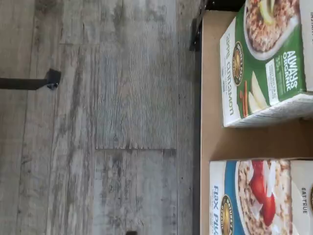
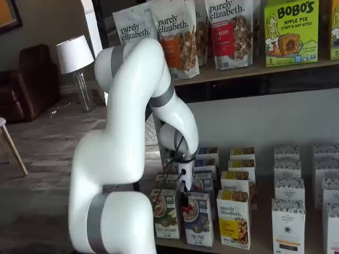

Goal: Pick up the blue and white box that is on the bottom shelf, the second box from the left

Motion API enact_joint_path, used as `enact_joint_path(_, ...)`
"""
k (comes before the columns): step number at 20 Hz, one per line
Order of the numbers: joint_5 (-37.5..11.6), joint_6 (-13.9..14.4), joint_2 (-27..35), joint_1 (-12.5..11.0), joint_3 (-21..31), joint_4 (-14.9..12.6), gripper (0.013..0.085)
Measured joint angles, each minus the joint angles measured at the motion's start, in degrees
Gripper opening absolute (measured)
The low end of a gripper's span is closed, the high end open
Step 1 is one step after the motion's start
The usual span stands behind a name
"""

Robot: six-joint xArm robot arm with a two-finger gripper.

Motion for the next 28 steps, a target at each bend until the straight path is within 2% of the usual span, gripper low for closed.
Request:
enact_joint_path(6,-2.0,-1.12,0.14,1.65,0.21,2.97,0.085)
enact_joint_path(11,-6.56,-4.83,0.76,2.68,0.77,7.9,0.085)
enact_joint_path(14,-8.95,-6.09,1.64,2.76,0.58,9.13,0.085)
enact_joint_path(17,-10.41,-6.53,2.74,2.42,-0.08,9.12,0.085)
enact_joint_path(23,-10.07,-7.55,6.16,1.03,-3.99,8.84,0.085)
enact_joint_path(28,-9.26,-6.06,9.19,0.2,-7.87,6.45,0.085)
